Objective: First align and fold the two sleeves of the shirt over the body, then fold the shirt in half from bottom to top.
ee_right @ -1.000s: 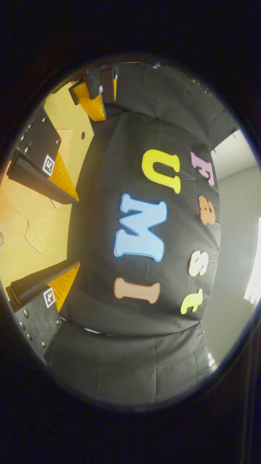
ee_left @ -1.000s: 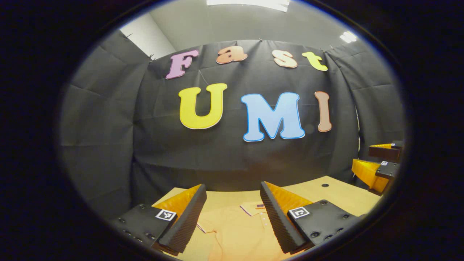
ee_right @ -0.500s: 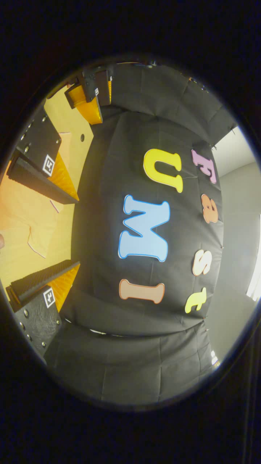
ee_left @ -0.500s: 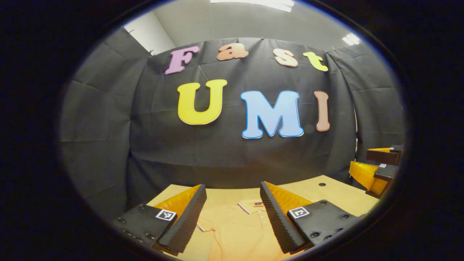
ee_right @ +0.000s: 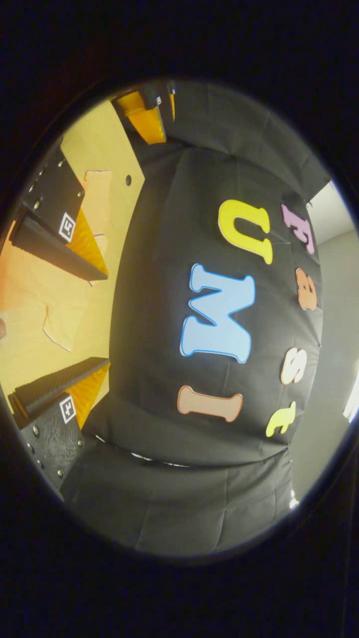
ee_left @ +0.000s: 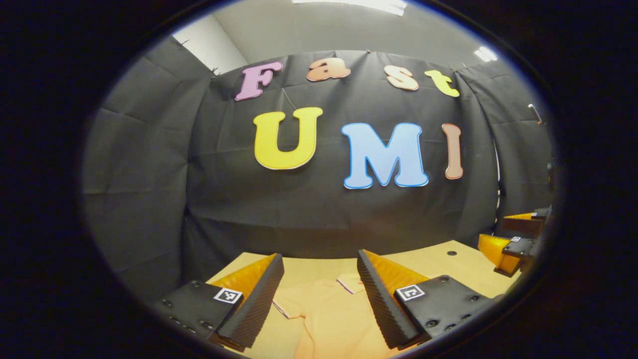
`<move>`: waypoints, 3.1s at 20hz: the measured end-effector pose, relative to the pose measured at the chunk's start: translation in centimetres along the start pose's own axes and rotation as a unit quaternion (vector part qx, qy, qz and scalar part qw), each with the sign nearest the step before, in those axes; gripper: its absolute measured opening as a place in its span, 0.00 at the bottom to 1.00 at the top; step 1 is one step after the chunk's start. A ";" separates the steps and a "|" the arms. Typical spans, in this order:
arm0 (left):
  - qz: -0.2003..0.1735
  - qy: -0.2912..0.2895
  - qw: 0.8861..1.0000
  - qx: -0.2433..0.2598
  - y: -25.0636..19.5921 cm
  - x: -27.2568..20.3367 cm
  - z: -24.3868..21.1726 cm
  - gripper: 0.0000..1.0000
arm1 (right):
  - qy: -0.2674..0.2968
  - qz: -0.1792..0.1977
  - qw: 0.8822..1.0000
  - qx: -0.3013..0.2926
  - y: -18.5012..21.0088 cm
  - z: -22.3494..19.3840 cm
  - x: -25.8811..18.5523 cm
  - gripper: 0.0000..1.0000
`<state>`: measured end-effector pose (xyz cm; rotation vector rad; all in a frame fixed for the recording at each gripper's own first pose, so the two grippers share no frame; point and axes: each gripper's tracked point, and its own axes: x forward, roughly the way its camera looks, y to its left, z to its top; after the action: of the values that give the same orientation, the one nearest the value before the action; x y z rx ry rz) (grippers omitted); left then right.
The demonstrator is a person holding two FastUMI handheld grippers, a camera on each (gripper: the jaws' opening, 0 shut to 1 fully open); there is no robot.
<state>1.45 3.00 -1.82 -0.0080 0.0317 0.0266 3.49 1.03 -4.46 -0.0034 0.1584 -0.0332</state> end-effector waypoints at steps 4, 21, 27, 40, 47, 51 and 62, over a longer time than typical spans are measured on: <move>-0.004 0.006 1.000 0.027 -0.4 0.7 -0.7 0.96 | 0.037 -0.013 0.999 0.017 -1.7 -2.7 3.8 0.96; 0.054 0.043 0.998 0.011 0.7 1.0 -2.8 0.97 | 0.189 -0.024 0.981 0.042 -4.2 -15.4 17.0 0.96; 0.081 0.056 0.995 0.007 2.4 0.0 -3.5 0.97 | 0.266 -0.032 0.961 0.064 -4.7 -21.2 19.2 0.96; 0.084 0.069 0.994 0.011 2.5 -0.4 -4.0 0.97 | 0.341 -0.031 0.931 0.127 -4.8 -26.4 20.8 0.90; 0.093 0.073 0.993 0.006 3.0 -1.1 -4.3 0.96 | 0.348 -0.035 0.925 0.148 -4.1 -26.1 21.0 0.13; 0.101 0.071 0.992 0.007 3.6 -1.8 -4.2 0.97 | 0.339 -0.035 0.931 0.126 -4.1 -25.8 21.2 0.04; 0.118 0.068 0.991 -0.008 4.9 -3.4 -4.3 0.97 | 0.256 0.047 0.963 0.077 0.8 -17.9 20.5 0.05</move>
<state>-2.20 7.77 -6.00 -0.0229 0.1689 0.2625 20.88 1.11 -25.40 0.1695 0.6733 0.0497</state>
